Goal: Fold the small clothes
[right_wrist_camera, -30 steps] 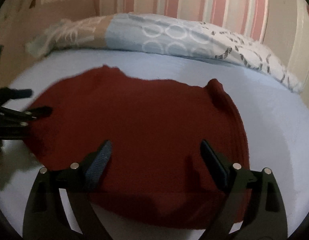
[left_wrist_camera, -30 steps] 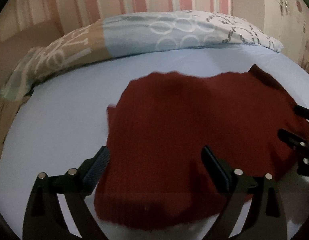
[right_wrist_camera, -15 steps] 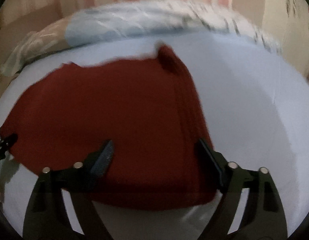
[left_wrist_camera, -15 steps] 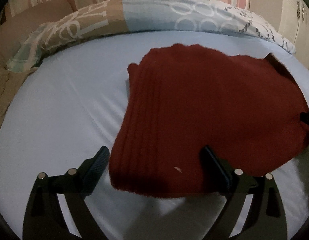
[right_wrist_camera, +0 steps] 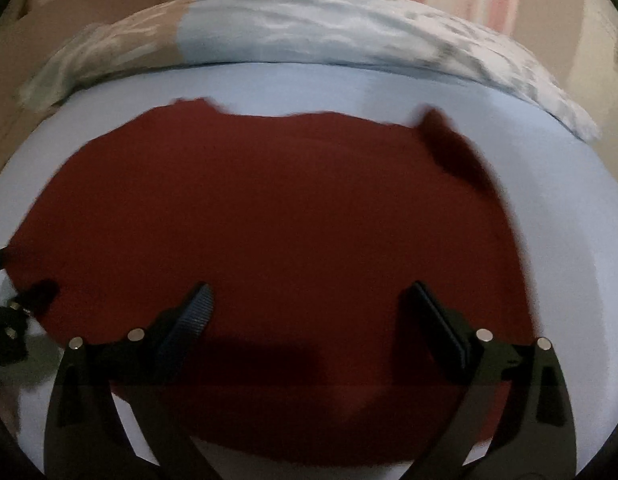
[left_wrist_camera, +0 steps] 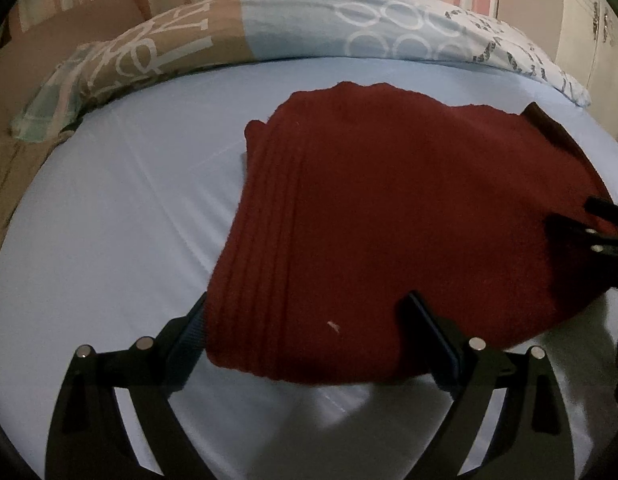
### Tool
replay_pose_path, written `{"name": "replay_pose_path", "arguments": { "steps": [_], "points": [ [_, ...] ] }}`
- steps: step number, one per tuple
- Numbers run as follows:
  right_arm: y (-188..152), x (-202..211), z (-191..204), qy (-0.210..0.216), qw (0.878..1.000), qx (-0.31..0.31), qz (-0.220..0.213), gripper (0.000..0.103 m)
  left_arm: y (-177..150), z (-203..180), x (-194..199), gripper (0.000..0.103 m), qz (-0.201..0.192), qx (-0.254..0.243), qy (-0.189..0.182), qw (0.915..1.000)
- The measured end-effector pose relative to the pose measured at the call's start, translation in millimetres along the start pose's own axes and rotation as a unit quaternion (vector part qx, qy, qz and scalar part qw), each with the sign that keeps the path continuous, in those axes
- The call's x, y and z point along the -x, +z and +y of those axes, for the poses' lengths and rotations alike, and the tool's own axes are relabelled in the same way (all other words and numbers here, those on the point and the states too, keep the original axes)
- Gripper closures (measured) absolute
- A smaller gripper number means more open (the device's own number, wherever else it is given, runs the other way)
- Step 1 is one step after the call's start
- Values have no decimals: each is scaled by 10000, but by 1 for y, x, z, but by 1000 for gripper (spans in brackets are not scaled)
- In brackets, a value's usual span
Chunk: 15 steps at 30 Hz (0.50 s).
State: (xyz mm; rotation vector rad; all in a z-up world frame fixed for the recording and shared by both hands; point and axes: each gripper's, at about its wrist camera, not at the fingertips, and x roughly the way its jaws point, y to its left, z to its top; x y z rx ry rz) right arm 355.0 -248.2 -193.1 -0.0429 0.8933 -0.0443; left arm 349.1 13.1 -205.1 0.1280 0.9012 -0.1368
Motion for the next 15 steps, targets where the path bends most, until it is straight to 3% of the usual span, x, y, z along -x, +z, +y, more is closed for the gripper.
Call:
{"name": "replay_pose_path", "arguments": {
  "steps": [2, 5, 6, 9, 15],
  "points": [
    [-11, 4, -29, -249, 9994, -218, 78, 6, 1, 0, 1, 9, 9, 33, -22, 10000],
    [-29, 6, -66, -182, 9978, -589, 229, 9, 1, -2, 0, 9, 35, -21, 5, 10000],
    [-34, 6, -71, -261, 9972, -645, 272, 5, 1, -1, 0, 9, 38, -30, 8, 10000],
    [-49, 2, -93, 30, 9920, -1214, 349, 3, -2, 1, -4, 9, 101, -21, -12, 9999],
    [-41, 20, -85, 63, 9955, -928, 161, 4, 1, 2, 3, 9, 61, -6, -92, 9999]
  ]
}}
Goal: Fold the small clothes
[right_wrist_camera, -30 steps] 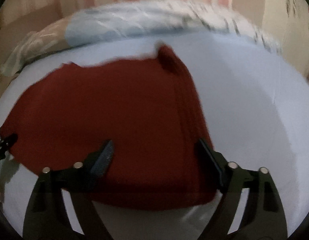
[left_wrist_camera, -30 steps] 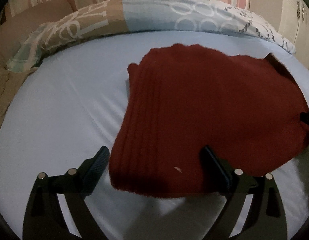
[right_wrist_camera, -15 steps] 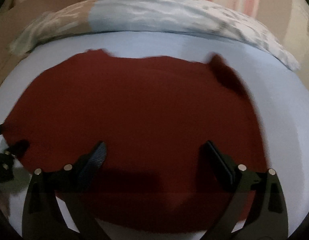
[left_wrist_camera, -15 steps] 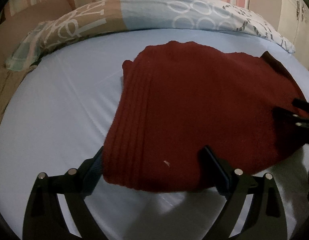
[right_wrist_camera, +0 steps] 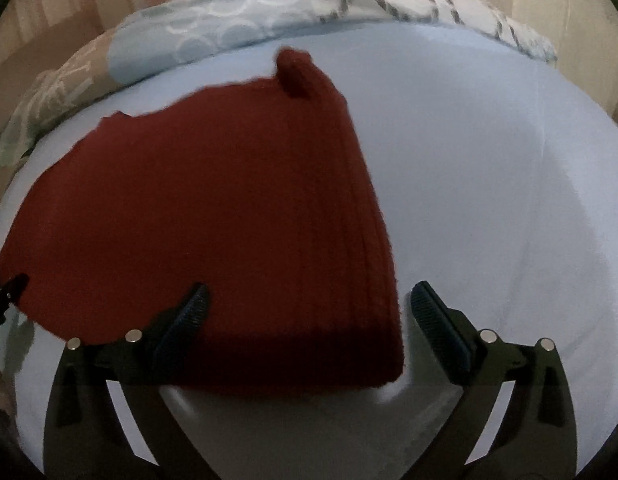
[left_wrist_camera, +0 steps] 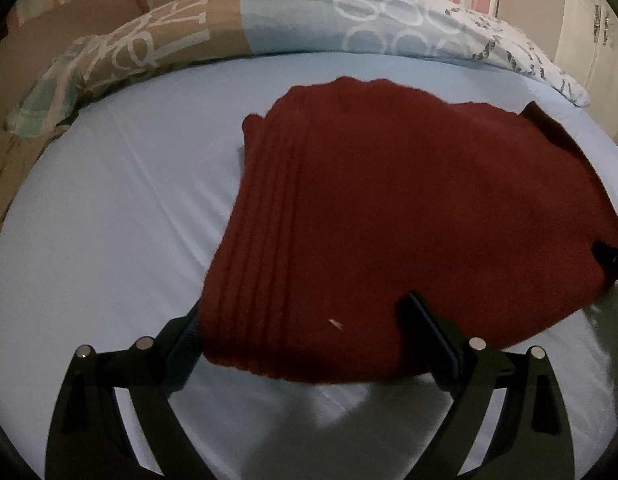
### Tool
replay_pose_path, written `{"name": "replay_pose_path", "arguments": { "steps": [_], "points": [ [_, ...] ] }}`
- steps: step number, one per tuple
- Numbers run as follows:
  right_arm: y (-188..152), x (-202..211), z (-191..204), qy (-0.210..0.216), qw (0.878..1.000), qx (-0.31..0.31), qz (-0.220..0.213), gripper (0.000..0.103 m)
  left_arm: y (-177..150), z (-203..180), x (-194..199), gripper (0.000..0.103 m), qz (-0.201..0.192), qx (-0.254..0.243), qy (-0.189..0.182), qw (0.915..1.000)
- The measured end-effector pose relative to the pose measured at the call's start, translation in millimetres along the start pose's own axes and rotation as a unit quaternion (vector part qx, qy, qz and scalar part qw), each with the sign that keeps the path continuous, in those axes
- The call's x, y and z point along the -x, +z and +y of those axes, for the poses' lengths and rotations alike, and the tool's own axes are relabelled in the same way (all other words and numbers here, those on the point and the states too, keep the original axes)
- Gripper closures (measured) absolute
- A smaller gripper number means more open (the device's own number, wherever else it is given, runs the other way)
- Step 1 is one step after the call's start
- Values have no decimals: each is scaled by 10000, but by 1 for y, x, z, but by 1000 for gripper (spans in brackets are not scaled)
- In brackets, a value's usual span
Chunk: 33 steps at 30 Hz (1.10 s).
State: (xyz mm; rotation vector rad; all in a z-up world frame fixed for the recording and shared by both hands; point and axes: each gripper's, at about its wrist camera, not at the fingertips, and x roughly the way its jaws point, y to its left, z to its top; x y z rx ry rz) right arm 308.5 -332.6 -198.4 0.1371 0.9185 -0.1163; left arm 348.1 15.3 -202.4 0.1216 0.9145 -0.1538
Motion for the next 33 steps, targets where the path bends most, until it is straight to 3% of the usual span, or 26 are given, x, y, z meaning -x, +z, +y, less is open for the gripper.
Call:
{"name": "replay_pose_path", "arguments": {
  "steps": [3, 7, 19, 33],
  "points": [
    [4, 25, 0, 110, 9994, 51, -336, 3, 3, 0, 17, 9, -77, 20, -73, 9999],
    [0, 47, -3, 60, 9991, 71, -414, 3, 6, -4, 39, 9, -185, -66, -112, 9997],
    [-28, 29, -37, 327, 9918, -1140, 472, 3, -4, -20, 50, 9, 21, 71, -323, 9994],
    [-15, 2, -25, 527, 9907, -1077, 646, 4, 1, -39, 50, 9, 113, -160, -257, 9995]
  ]
}}
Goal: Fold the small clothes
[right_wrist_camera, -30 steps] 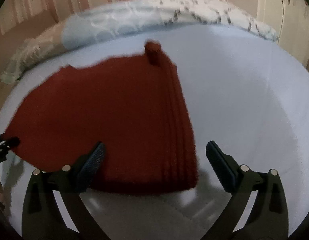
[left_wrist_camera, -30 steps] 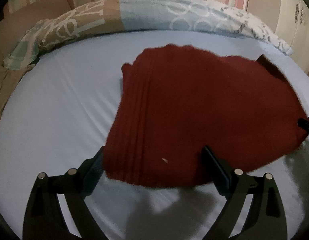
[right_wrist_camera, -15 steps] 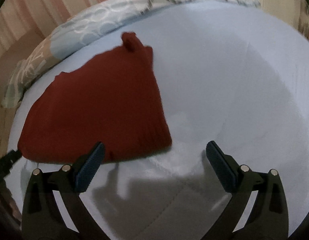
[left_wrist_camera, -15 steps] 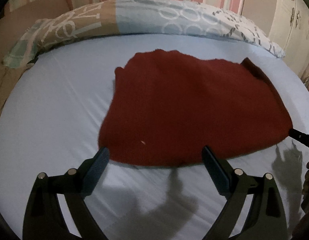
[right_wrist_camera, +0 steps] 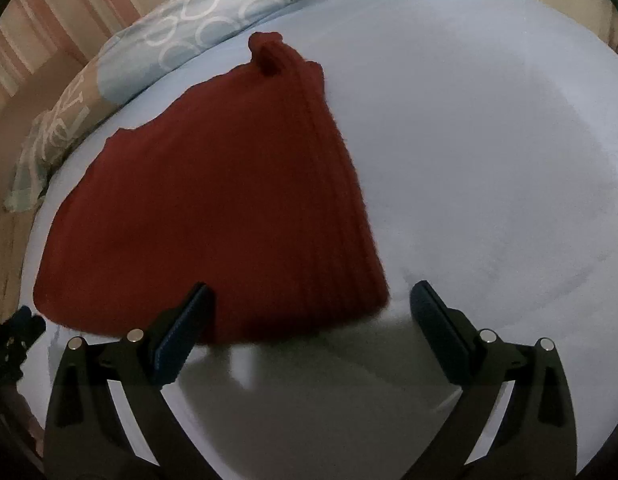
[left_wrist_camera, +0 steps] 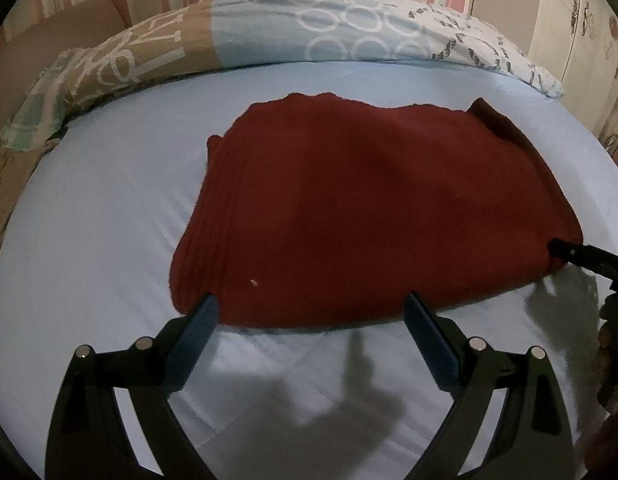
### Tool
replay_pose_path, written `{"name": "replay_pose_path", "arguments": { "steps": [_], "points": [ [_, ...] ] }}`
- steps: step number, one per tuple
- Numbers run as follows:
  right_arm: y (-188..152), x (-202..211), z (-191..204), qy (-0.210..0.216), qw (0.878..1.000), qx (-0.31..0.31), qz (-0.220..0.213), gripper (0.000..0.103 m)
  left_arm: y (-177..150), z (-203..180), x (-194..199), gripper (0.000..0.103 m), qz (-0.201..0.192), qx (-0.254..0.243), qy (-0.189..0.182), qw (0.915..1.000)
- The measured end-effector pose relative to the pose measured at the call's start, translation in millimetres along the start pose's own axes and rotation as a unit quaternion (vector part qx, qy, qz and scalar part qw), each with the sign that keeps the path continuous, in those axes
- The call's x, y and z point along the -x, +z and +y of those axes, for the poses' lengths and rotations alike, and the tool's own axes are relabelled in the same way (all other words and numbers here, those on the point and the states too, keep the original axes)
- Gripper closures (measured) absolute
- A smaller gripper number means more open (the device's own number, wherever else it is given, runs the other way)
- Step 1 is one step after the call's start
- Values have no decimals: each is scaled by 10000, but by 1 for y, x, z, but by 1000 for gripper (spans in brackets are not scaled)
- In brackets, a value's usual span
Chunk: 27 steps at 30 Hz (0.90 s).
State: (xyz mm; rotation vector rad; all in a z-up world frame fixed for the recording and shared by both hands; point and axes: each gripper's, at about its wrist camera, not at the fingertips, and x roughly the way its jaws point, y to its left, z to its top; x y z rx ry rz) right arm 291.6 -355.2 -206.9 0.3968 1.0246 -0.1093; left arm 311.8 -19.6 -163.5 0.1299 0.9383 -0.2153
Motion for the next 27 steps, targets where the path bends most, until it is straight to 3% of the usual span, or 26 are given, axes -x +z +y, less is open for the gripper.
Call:
{"name": "replay_pose_path", "arguments": {
  "steps": [3, 6, 12, 16, 20, 22, 24, 27],
  "points": [
    [8, -7, 2, 31, 10000, -52, 60, 8, 3, -4, 1, 9, -5, -2, -13, 10000],
    [15, -9, 8, 135, 9998, -66, 114, 26, 6, -9, 3, 9, -30, -49, -8, 10000],
    [17, -8, 9, 158, 9996, -150, 191, 33, 11, -14, 3, 9, -35, -78, 14, 10000],
    [14, -10, 3, 292, 9979, -268, 510, 33, 12, -16, 2, 9, -36, -93, 15, 9999],
    [23, -19, 4, 467, 9956, -404, 702, 18, 11, -16, 0, 9, 2, -103, 35, 9999],
    [28, -19, 10, 276, 9979, -266, 527, 35, 12, -17, 0, 9, 13, -76, 18, 10000],
    [30, -19, 9, 419, 9975, -282, 499, 60, 11, -18, 0, 9, 22, -84, 16, 10000],
    [29, -16, 11, 500, 9977, -173, 431, 65, 12, -21, -3, 9, 48, -109, 18, 9999]
  ]
}}
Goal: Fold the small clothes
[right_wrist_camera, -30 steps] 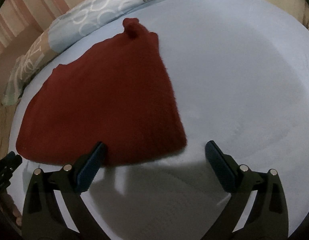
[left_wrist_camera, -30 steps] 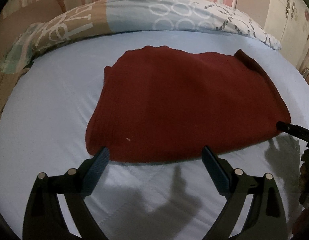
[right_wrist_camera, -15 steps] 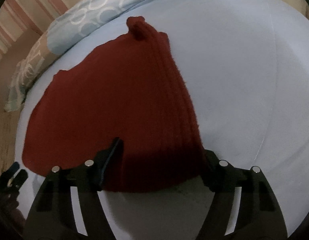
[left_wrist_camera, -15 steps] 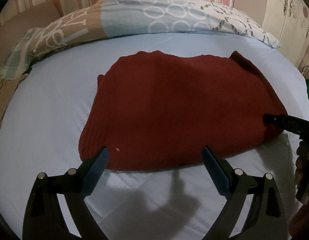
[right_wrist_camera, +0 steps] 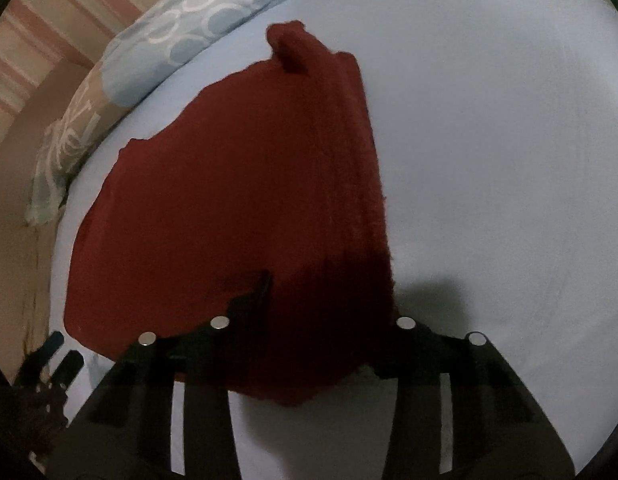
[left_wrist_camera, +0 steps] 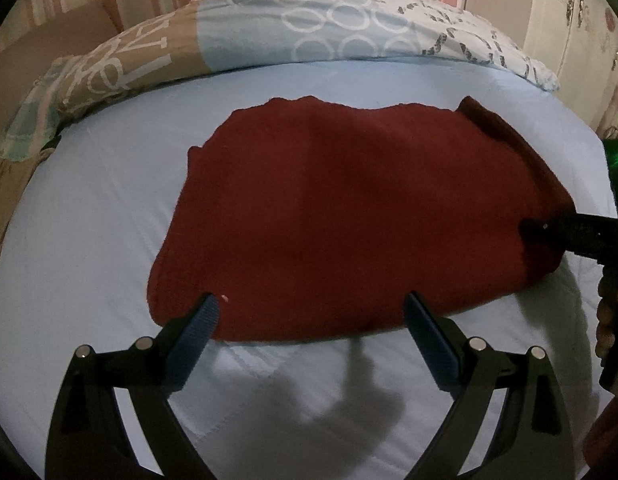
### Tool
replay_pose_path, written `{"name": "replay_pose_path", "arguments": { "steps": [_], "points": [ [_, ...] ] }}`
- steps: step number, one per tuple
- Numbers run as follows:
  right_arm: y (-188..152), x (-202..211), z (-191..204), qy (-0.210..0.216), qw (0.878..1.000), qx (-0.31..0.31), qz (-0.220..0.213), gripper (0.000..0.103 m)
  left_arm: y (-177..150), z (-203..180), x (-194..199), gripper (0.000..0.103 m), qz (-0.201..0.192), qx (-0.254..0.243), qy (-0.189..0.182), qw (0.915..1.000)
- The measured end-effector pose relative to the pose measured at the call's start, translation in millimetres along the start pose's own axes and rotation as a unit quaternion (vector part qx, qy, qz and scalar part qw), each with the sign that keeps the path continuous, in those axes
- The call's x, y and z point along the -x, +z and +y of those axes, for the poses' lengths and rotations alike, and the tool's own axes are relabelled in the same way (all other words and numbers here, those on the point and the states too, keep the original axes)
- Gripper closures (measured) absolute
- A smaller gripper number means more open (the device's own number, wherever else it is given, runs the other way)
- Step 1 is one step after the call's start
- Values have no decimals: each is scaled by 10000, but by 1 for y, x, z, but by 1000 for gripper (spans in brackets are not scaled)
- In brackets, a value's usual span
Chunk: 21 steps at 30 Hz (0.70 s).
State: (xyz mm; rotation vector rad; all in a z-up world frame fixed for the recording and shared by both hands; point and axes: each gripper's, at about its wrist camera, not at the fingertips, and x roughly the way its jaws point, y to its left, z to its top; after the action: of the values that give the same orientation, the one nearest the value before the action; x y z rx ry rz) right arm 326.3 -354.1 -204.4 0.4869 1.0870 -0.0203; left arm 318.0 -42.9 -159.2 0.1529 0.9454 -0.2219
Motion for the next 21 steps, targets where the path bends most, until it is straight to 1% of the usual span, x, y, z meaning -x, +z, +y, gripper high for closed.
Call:
{"name": "replay_pose_path", "arguments": {
  "steps": [2, 4, 8, 12, 14, 16, 19, 21],
  "points": [
    [-3, 1, 5, -109, 9997, 207, -123, 66, 3, -2, -3, 9, 7, 10, -29, 10000],
    [-6, 1, 11, -281, 9983, 443, -252, 66, 10, -6, -7, 9, -23, -1, 18, 10000],
    [-8, -1, 11, -286, 9980, 456, -325, 67, 25, -17, -26, 9, 84, -30, 32, 10000],
    [-9, -1, 11, -321, 9972, 579, -357, 67, 38, -32, -52, 9, 180, -126, 132, 9997],
    [-8, -2, 12, -319, 9970, 594, -373, 66, 39, -36, -65, 9, 248, -88, 154, 9995],
    [-8, -3, 11, -306, 9970, 594, -381, 66, 34, -38, -76, 3, 214, -100, 303, 9993],
    [-8, -4, 10, -274, 9971, 571, -420, 65, 29, -40, -79, 1, 89, -151, 400, 9990],
    [-8, -8, 8, -266, 9975, 520, -388, 59, 27, -40, -80, 1, 71, -161, 393, 9991]
  ]
}}
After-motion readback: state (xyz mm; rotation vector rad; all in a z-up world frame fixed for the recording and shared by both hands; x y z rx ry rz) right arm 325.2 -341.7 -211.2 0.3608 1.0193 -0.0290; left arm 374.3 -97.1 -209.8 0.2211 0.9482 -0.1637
